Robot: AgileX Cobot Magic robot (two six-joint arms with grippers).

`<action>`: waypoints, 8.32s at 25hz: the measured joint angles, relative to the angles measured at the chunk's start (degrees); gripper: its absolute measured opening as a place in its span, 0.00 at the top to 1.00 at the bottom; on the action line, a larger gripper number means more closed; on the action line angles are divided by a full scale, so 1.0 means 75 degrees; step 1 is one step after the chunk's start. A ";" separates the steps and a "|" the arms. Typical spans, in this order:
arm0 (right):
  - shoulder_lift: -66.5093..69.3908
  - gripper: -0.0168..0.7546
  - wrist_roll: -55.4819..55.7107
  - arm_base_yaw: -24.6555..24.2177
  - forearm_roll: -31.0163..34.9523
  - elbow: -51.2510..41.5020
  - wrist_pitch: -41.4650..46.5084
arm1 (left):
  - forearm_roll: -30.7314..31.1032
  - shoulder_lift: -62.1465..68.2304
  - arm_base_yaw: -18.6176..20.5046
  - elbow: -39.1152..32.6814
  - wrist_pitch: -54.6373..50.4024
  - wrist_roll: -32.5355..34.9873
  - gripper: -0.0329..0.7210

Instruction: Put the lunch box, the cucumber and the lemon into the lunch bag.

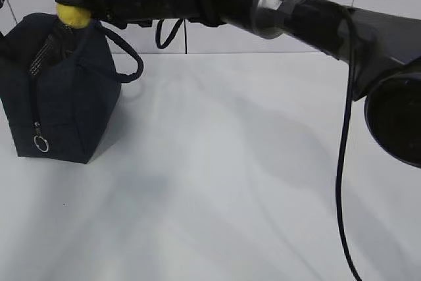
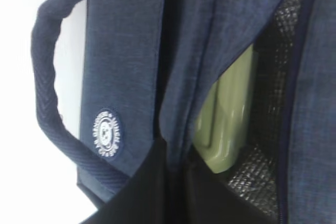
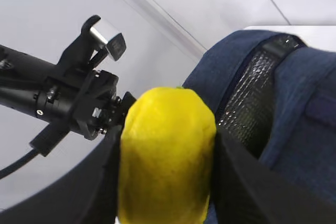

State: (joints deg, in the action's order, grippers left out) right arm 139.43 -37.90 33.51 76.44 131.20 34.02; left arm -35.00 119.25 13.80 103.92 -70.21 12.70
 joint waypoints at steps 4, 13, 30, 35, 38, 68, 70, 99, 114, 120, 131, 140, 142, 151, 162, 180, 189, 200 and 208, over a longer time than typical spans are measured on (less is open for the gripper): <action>0.0215 0.51 -0.0210 0.0113 0.0499 0.0000 -0.0048 | -0.0586 0.0000 0.0000 0.0000 0.0000 0.0202 0.95; 0.0328 0.51 -0.0266 0.0128 0.0676 0.0000 -0.0374 | -0.1431 0.0005 -0.0063 0.0000 -0.0015 0.0474 0.95; 0.0356 0.40 -0.0288 0.0254 0.0503 0.0000 -0.0776 | -0.1494 0.0005 -0.0315 0.0000 -0.0015 0.0526 0.95; 0.0356 0.23 -0.0288 0.0254 0.0481 0.0000 -0.0825 | -0.1494 0.0005 -0.0315 0.0000 -0.0015 0.0526 0.95; 0.0356 0.21 -0.0288 0.0254 0.0481 0.0000 -0.0851 | -0.1480 0.0005 -0.0315 0.0000 -0.0015 0.0526 0.95; -0.0391 0.48 0.1875 -0.0373 -0.4151 0.0045 0.1781 | -0.1081 0.0005 -0.0302 0.0000 -0.0002 0.0526 0.95; -0.0377 0.48 0.2002 -0.0340 -0.4199 0.0045 0.1614 | -0.1081 0.0005 -0.0318 0.0000 -0.0002 0.0526 0.95; 0.0333 0.62 0.2141 -0.0215 -0.3439 0.0074 0.0993 | -0.1081 0.0005 -0.0392 0.0000 0.0011 0.0526 0.95; 0.0333 0.97 0.2141 -0.0192 -0.3677 0.0093 0.1029 | -0.1109 0.0005 -0.0603 0.0000 0.0026 0.0526 0.95; 0.0071 0.97 0.2905 -0.0192 -0.5738 0.0430 0.1843 | -0.1742 0.0005 -0.0825 0.0000 0.0026 0.0526 0.95; -0.0090 0.97 0.4347 -0.0192 -0.8630 0.1804 0.4557 | -0.2220 0.0005 -0.1828 0.0000 0.0068 0.0526 0.95; -0.0201 0.97 0.4885 -0.0192 -0.9971 0.2532 0.5211 | -0.2512 0.0005 -0.2540 0.0000 0.0113 0.0418 0.95; -0.0273 0.97 0.4904 -0.0192 -1.0139 0.2532 0.5227 | -0.2551 0.0005 -0.2605 0.0000 0.0126 0.0399 0.95; -0.0938 0.97 0.5211 -0.0205 -1.0865 0.1580 0.5227 | -0.2911 0.0005 -0.2692 0.0000 0.0126 0.0382 0.95; -0.2287 0.97 0.5450 -0.0205 -1.1639 -0.0481 0.5211 | -0.3116 0.0018 -0.3450 0.0000 0.0142 0.0382 0.95; -0.2504 0.97 0.5881 -0.0356 -1.2398 -0.1511 0.5057 | -0.2605 0.0281 -0.3897 0.0000 0.0995 0.0662 0.95; -0.2433 0.96 0.5936 -0.0356 -1.2109 -0.1511 0.4881 | -0.2797 0.0714 -0.3897 0.0000 0.0960 0.0697 0.92; -0.2368 0.65 0.5886 -0.0356 -1.2164 -0.1511 0.4805 | -0.3003 0.0714 -0.3882 0.0000 0.0923 0.0726 0.43; -0.2368 0.52 0.5886 -0.0356 -1.2169 -0.1032 0.4951 | -0.3577 0.0714 -0.3495 0.0068 0.0271 0.0726 0.41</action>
State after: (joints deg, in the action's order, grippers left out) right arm 121.67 6.25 30.84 -14.83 123.47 71.16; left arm -61.83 124.60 -12.42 104.43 -68.18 18.15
